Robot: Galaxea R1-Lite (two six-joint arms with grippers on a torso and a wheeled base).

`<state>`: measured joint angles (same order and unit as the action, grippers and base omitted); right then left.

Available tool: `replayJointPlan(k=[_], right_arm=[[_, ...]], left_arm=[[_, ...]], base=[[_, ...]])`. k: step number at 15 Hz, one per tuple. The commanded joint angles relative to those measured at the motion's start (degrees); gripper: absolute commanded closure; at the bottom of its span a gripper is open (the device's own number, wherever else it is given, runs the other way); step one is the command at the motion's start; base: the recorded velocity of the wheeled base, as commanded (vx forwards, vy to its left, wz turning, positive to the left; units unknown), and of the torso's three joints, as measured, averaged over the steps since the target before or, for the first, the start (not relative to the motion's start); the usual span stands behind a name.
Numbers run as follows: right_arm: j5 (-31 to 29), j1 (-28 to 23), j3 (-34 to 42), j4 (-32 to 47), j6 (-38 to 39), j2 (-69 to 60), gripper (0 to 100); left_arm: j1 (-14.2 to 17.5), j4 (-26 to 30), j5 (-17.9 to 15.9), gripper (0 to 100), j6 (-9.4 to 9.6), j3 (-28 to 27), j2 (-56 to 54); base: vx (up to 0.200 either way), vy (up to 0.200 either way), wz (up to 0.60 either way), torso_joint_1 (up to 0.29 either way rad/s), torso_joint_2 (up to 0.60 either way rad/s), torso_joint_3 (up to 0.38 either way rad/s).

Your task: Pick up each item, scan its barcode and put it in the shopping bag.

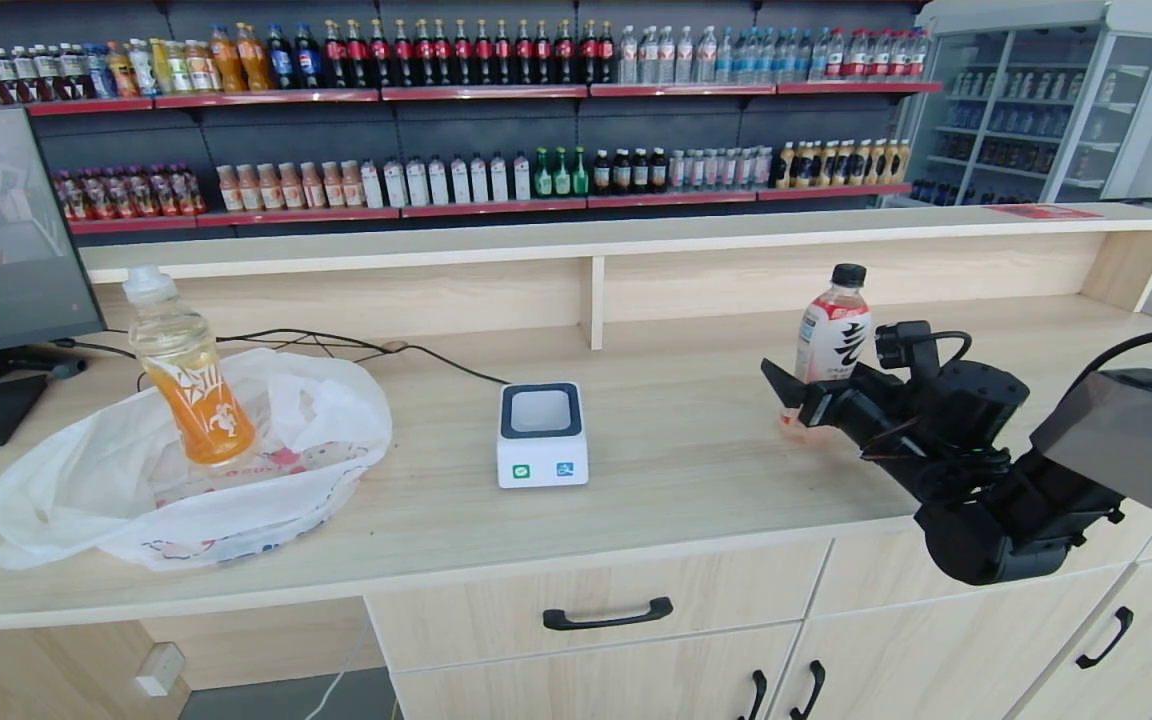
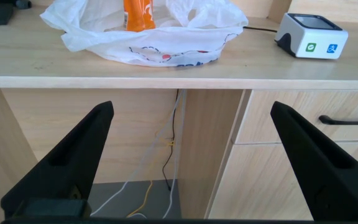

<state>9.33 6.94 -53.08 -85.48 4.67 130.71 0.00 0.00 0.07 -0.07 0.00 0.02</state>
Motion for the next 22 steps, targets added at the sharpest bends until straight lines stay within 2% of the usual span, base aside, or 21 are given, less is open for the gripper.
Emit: replayJointPlan(k=[1, 14, 20, 22], right_arm=[[0.0, 0.0, 0.2, -0.1, 0.0, 0.2, 100], [0.2, 0.4, 0.5, -2.4, 0.1, -2.0, 100], [0.0, 1.4, 6.5, -2.1, -0.3, -12.0, 100], [-0.2, 2.2, 10.6, -2.0, -1.4, -16.7, 100]], left_arm=[[0.0, 0.0, 0.0, 0, -0.01, 0.0, 0.0], [0.0, 0.0, 0.0, 0, -0.01, 0.0, 0.0], [0.0, 0.0, 0.0, 0, -0.01, 0.0, 0.0], [0.0, 0.0, 0.0, 0, -0.01, 0.0, 0.0]], base=[[0.0, 0.0, 0.0, 0.0, 0.0, 0.0], [0.0, 0.0, 0.0, 0.0, 0.0, 0.0], [0.0, 0.0, 0.0, 0.0, 0.0, 0.0], [0.0, 0.0, 0.0, 0.0, 0.0, 0.0]])
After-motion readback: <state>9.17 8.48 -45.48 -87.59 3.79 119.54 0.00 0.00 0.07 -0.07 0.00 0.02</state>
